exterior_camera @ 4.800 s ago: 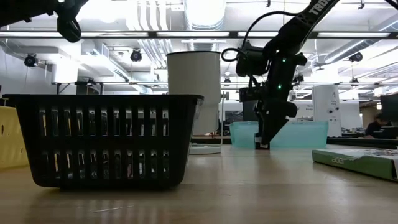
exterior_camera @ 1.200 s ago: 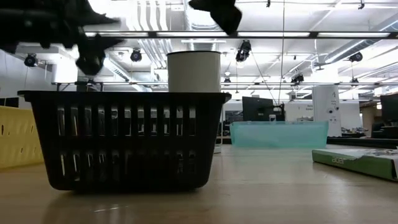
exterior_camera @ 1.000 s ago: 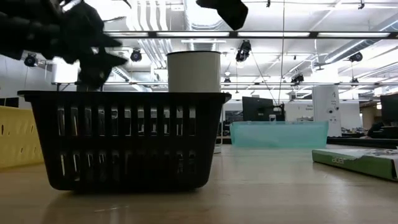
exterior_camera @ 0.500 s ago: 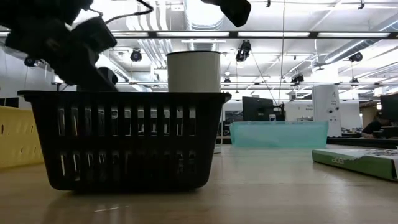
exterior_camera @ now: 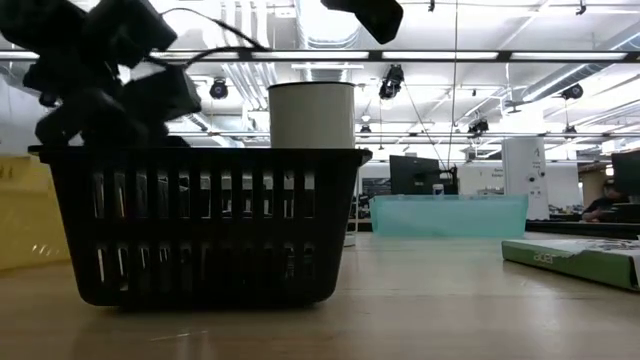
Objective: Pick and place items into bin
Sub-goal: Put the pink adapter into the black bin
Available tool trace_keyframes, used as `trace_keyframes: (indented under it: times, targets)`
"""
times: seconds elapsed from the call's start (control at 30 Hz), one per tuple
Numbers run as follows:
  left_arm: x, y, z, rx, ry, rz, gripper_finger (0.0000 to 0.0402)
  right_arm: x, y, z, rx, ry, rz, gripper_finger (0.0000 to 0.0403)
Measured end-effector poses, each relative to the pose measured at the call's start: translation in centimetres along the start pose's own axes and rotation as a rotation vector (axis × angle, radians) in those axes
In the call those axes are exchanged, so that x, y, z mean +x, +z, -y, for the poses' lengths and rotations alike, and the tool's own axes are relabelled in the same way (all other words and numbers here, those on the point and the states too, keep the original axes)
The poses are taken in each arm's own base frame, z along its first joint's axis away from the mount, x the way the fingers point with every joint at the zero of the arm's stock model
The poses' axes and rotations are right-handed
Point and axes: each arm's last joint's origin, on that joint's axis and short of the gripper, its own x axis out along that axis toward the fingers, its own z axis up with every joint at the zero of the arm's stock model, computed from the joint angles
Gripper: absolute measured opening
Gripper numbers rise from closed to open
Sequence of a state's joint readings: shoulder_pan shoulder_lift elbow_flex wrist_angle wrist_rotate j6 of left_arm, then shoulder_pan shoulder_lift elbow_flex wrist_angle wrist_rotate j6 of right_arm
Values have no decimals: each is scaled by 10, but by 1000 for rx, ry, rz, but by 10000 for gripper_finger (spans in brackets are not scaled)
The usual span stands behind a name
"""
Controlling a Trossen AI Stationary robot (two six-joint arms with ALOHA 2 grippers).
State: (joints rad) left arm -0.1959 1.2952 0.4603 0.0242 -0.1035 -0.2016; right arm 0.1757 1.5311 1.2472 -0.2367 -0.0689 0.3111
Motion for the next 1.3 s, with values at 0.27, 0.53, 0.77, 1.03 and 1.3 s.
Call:
trace_keyframes:
  times: [0.27, 0.53, 0.77, 1.03, 1.3]
  targets:
    - [8, 1, 1, 0, 9, 6, 308, 0, 0, 0, 0, -19, 6, 224]
    - [5, 5, 1, 6, 5, 25, 305, 0, 0, 0, 0, -19, 6, 224]
    - [10, 2, 1, 29, 26, 4, 250, 0, 0, 1, 0, -19, 7, 224]
    - [18, 2, 1, 59, 47, -25, 146, 0, 1, 1, 0, -36, 13, 224]
    - [6, 33, 8, 43, -58, 95, 137, 0, 1, 1, 0, -44, 16, 224]
